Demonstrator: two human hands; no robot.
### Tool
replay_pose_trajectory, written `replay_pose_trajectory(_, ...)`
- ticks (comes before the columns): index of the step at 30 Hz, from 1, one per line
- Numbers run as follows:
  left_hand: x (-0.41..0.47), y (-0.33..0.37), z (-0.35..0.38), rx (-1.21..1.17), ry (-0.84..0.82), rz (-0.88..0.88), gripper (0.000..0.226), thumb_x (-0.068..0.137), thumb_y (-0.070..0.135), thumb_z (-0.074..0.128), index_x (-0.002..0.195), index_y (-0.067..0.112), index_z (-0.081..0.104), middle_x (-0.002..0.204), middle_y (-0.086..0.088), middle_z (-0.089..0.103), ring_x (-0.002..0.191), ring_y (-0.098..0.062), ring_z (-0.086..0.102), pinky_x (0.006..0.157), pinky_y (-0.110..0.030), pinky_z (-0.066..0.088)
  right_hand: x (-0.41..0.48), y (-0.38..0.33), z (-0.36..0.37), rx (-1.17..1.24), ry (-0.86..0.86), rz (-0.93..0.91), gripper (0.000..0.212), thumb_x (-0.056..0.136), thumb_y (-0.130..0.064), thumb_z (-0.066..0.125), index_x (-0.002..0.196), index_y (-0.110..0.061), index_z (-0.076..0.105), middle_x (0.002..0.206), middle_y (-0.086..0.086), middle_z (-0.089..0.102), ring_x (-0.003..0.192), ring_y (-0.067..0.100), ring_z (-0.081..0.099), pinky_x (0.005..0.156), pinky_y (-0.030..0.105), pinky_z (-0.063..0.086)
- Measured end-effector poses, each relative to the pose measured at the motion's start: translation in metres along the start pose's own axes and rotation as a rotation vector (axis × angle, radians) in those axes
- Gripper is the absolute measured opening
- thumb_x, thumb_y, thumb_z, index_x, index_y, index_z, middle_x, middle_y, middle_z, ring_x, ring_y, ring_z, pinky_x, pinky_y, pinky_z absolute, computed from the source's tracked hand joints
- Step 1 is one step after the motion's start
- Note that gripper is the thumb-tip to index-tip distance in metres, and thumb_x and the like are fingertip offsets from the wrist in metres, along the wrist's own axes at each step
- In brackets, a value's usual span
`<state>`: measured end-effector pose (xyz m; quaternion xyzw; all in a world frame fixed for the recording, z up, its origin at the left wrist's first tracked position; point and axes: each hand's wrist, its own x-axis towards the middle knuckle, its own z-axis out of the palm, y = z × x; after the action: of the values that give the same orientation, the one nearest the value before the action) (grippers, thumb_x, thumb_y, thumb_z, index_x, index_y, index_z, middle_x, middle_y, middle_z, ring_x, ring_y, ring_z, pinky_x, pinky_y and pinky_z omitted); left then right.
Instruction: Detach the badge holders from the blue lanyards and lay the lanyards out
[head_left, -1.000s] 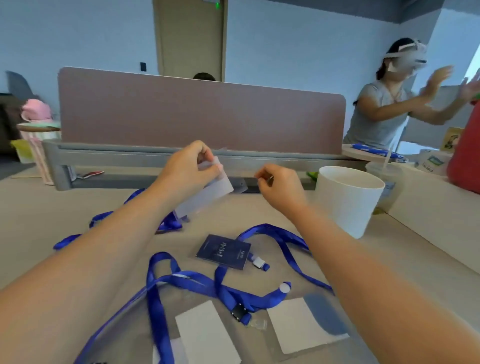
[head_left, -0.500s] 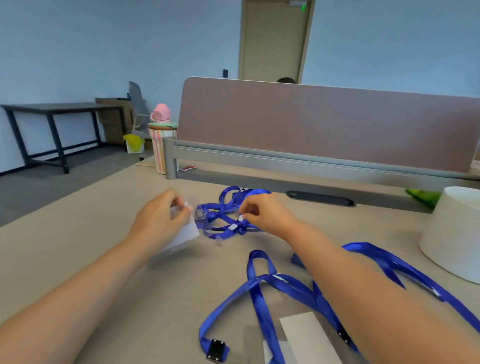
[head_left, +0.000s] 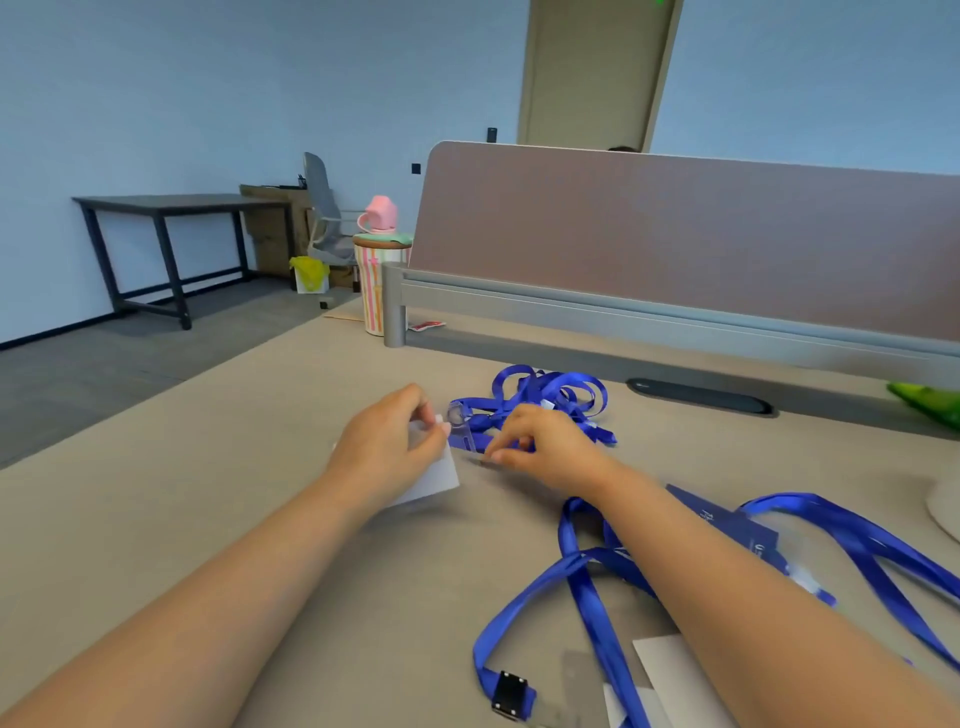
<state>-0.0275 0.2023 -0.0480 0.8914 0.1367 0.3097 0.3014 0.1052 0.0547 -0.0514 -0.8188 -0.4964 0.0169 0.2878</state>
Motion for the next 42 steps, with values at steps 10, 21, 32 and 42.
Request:
replay_pose_trajectory(10, -0.003, 0.013, 0.000, -0.006, -0.075, 0.070, 0.028, 0.077, 0.033, 0.071, 0.087, 0.018, 0.049, 0.078, 0.013, 0.049, 0.077, -0.011, 0.048, 0.067, -0.029, 0.044, 0.000, -0.010, -0.022, 0.525, 0.350, 0.092, 0.026, 0.089, -0.006, 0.054, 0.067, -0.020, 0.056, 0.098, -0.009, 0.058, 0.094, 0.014, 0.057, 0.084, 0.027, 0.045)
replay_pose_trajectory(21, -0.004, 0.014, -0.003, -0.113, -0.060, 0.050, 0.031, 0.074, 0.029, 0.074, 0.075, 0.029, 0.043, 0.078, 0.011, 0.050, 0.075, -0.006, 0.048, 0.061, -0.015, 0.037, -0.008, -0.021, -0.029, 1.051, 0.272, 0.077, 0.022, 0.093, -0.005, 0.039, 0.075, -0.007, 0.052, 0.079, 0.002, 0.074, 0.091, 0.015, 0.068, 0.083, 0.025, 0.048)
replay_pose_trajectory(32, -0.005, 0.020, -0.004, -0.187, -0.083, -0.016, 0.036, 0.071, 0.030, 0.076, 0.083, 0.029, 0.043, 0.086, 0.016, 0.048, 0.079, -0.005, 0.048, 0.061, -0.011, 0.037, -0.002, -0.032, -0.043, 1.147, 0.528, -0.003, 0.028, 0.101, -0.024, 0.030, 0.081, -0.013, 0.046, 0.065, -0.006, 0.071, 0.074, 0.007, 0.070, 0.074, 0.017, 0.053)
replay_pose_trajectory(42, -0.003, 0.015, -0.003, -0.104, -0.082, -0.020, 0.041, 0.071, 0.031, 0.078, 0.096, 0.025, 0.045, 0.094, 0.014, 0.048, 0.091, -0.011, 0.049, 0.073, -0.019, 0.044, 0.013, -0.016, -0.070, 0.666, 0.464, 0.148, 0.021, 0.099, -0.030, 0.038, 0.085, -0.017, 0.047, 0.091, -0.012, 0.070, 0.070, 0.003, 0.061, 0.073, 0.017, 0.043)
